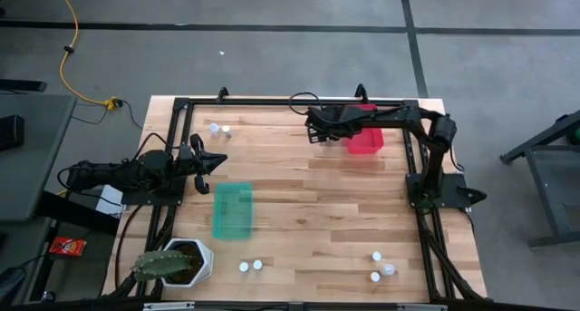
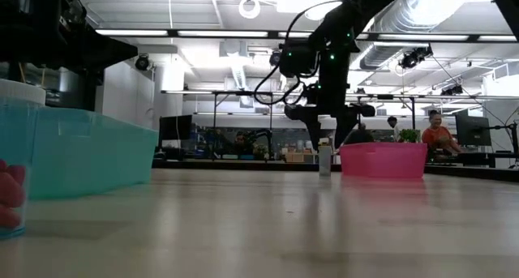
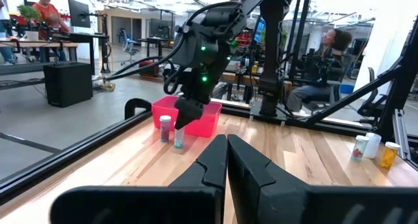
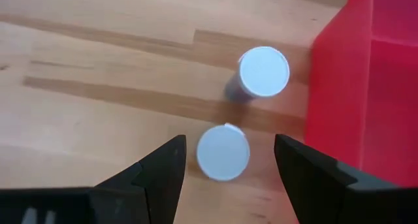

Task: Pick and place medicine bottles into bin by pill shape (circle, oval)
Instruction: Put the light blue tablet bottle into the red bin

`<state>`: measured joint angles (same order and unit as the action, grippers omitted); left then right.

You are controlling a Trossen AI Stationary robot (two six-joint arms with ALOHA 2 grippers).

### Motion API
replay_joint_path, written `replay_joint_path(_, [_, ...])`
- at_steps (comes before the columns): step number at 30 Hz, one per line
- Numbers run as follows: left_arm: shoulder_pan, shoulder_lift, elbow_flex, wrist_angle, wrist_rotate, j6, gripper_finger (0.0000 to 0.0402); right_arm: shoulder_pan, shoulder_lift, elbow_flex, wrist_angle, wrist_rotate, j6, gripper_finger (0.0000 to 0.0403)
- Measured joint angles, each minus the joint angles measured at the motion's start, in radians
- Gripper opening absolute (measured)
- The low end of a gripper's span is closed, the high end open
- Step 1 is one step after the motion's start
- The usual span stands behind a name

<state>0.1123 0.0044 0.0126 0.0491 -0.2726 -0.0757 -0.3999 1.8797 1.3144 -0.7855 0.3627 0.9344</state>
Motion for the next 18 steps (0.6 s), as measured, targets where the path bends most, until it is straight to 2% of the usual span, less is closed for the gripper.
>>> replay_joint_path(7, [0.000, 0.000, 0.000, 0.000, 0.000, 0.000, 0.0003, -0.026, 0.007, 0.000, 0.022, -0.045, -0.018, 0.0221])
replay_joint_path(18, [0.000, 0.000, 0.000, 0.000, 0.000, 0.000, 0.0003, -0.023, 0.007, -0.001, 0.023, -0.071, -0.019, 0.0157])
